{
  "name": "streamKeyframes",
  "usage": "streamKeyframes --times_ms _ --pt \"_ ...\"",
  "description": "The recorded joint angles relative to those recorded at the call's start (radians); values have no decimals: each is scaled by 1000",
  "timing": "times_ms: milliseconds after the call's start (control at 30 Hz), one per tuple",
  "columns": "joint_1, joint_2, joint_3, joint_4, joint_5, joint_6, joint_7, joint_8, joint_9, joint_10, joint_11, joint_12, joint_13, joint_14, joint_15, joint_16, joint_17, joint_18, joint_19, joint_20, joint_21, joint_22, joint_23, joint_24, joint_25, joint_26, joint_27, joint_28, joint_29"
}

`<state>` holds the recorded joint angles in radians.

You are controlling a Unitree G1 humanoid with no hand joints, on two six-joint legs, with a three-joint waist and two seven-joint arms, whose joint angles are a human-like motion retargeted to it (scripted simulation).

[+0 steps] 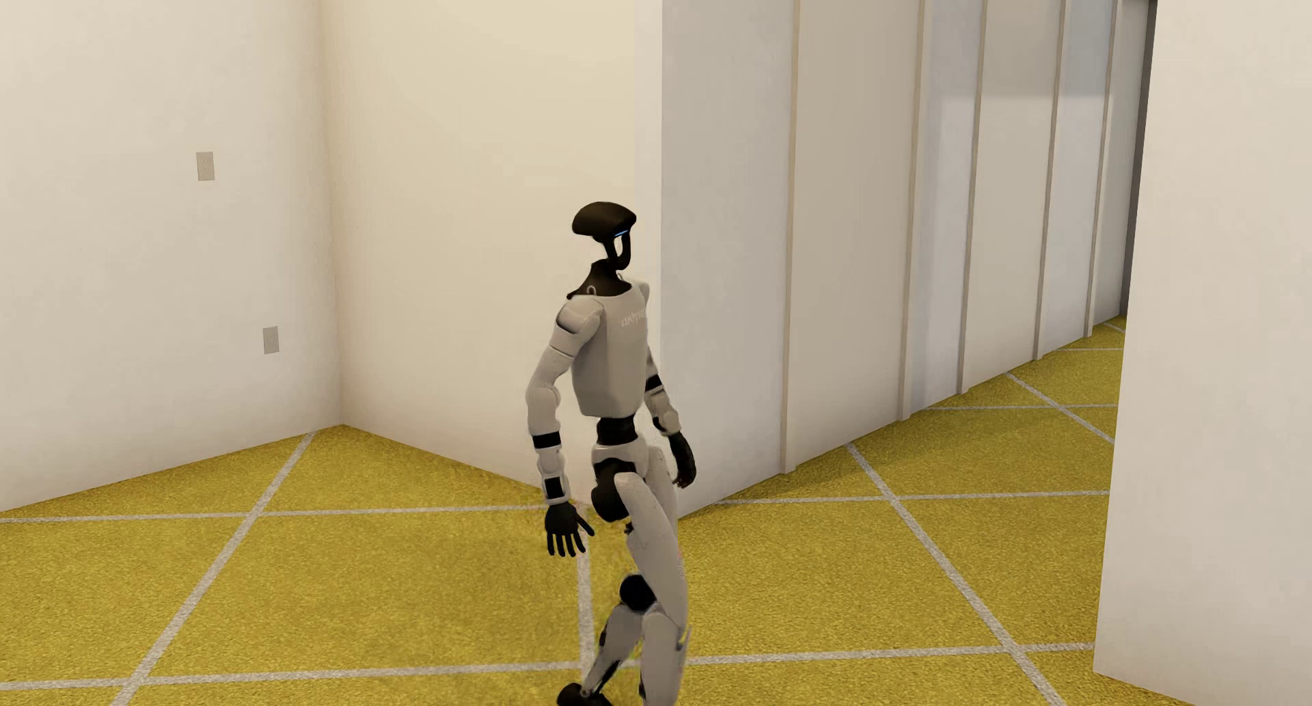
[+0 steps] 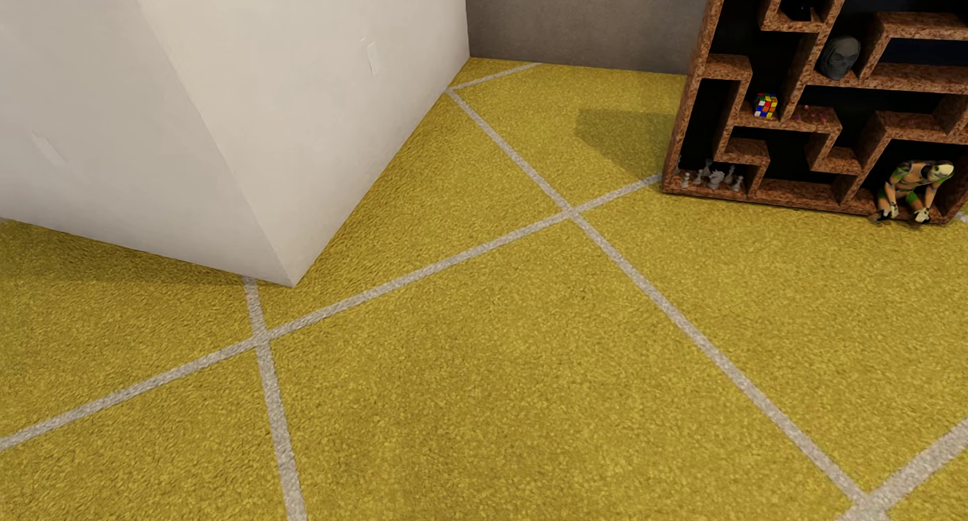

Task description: Avoid the corner

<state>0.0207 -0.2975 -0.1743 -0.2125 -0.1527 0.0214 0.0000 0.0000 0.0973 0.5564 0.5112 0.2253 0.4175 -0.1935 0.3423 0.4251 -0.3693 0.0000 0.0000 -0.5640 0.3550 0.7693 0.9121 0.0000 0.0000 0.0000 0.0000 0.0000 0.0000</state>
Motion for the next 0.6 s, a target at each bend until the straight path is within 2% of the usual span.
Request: streamKeyframes --times_ms 33,67,100,133,167,200,233,300,367,433,500,533,567,600 --pt "49 -17 -20 1 -27 -6 0 0 -5 18 32 -12 26 -70 72 16 2 0 0 22 7 -27 2 0 0 0 0 0 0" --pt "108 10 -43 1 -37 -6 0 0 9 58 122 -18 49 -105 -51 27 2 0 0 30 -4 -50 -2 0 0 0 0 0 0" --pt "89 29 -67 19 -11 15 0 0 9 141 158 -24 35 -61 -205 21 -1 0 0 46 25 -55 20 0 0 0 0 0 0" --pt "38 60 -93 37 -15 35 0 0 15 254 197 -36 9 64 -312 -16 -2 0 0 86 36 -32 44 0 0 0 0 0 0" --pt "-13 102 -93 50 -39 53 0 0 35 320 202 -55 -30 223 -367 -28 -24 0 0 36 48 -41 56 0 0 0 0 0 0" --pt "-70 142 -59 76 -48 71 0 0 37 354 180 -68 -56 331 -408 -51 -37 0 0 -4 39 -23 69 0 0 0 0 0 0" --pt "-144 181 -25 96 -78 75 0 0 33 375 160 -54 -67 362 -435 -59 -43 0 0 -17 -2 -44 50 0 0 0 0 0 0" --pt "-290 273 22 131 -123 57 0 0 15 359 136 -15 -77 313 -499 -70 -46 0 0 -77 -9 -24 -2 0 0 0 0 0 0" --pt "-385 376 92 187 -134 38 0 0 14 256 116 38 -70 293 -563 -74 -43 0 0 -116 -25 38 -73 0 0 0 0 0 0" --pt "-480 483 148 215 -112 15 0 0 1 107 77 96 -86 247 -606 -63 -33 0 0 -122 -18 83 -126 0 0 0 0 0 0" --pt "-554 564 207 240 -73 3 0 0 -7 11 47 143 -120 101 -657 -44 -40 0 0 -165 -19 141 -165 0 0 0 0 0 0" --pt "-586 585 254 260 -71 -9 0 0 0 4 55 163 -152 103 -681 -34 -47 0 0 -195 9 172 -180 0 0 0 0 0 0" --pt "-637 605 297 272 -82 -25 0 0 8 45 71 190 -180 260 -686 -30 -57 0 0 -184 13 190 -199 0 0 0 0 0 0" --pt "-679 647 331 265 -97 -47 0 0 25 138 75 196 -198 390 -651 -24 -61 0 0 -219 18 227 -197 0 0 0 0 0 0"
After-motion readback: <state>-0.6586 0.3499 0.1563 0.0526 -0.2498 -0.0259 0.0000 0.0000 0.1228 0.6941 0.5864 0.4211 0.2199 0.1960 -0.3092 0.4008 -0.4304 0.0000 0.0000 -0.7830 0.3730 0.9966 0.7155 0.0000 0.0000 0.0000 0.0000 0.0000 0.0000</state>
